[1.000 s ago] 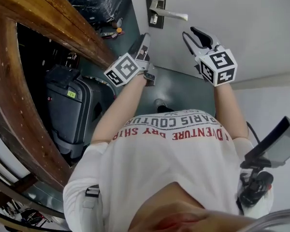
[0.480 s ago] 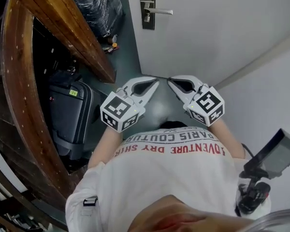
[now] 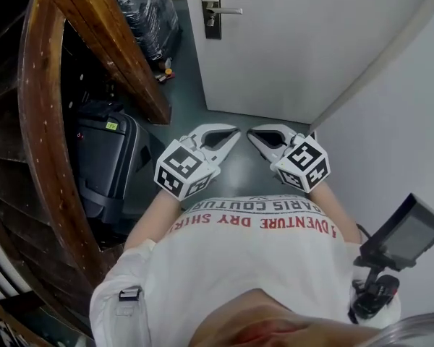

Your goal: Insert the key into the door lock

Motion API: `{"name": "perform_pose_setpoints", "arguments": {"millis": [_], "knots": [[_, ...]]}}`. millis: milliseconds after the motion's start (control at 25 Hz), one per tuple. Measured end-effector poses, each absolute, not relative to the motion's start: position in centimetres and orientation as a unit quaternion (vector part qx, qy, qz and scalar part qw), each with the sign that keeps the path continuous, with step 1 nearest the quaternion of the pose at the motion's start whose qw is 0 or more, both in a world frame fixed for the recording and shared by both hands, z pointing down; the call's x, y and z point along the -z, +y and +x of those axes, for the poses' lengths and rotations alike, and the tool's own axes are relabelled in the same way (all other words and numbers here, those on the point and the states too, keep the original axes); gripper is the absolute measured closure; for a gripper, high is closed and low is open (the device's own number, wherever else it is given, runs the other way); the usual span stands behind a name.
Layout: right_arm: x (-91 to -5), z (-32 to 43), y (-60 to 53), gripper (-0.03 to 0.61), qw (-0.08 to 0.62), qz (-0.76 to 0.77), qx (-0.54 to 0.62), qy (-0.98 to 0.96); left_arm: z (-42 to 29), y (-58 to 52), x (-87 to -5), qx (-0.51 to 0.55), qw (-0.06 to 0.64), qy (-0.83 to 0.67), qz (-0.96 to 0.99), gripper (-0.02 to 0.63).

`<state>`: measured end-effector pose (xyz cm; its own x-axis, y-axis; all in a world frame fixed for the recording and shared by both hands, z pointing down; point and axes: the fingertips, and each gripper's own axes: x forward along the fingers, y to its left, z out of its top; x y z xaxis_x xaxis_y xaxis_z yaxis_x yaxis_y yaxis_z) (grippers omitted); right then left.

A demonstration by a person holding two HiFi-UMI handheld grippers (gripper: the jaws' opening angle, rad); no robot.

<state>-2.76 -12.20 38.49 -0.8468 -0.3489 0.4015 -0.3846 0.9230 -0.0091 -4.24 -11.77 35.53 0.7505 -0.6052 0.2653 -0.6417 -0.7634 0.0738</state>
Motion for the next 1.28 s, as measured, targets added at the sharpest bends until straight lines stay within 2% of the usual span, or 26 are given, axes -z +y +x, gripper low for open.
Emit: {"name": "perform_pose_setpoints", "arguments": {"millis": [400,640,960,1280], "knots": [[-40.1,4.2,10.5,0.577,0.192,0.241,-0.052,-0.95,2.4,10.9,-37.3,-0.092,0.108,-0.308,0.941,0.612],[-39.1,4.8,21.8,0.577,0.17,0.236,-0.064,-0.955,2.6,22.3,-36.2,-0.085,0.11,-0.325,0.935,0.612],[-34.4,4.5,29.0,0.577,0.137,0.229,-0.035,-0.963,3.4,30.8,-33.8,-0.096,0.095,-0.324,0.936,0.612],[-33.6,3.9,31.7,0.577,0.134,0.227,-0.024,-0.964,2.2,33.2,-32.8,-0.1,0.088,-0.337,0.932,0.613]]}}
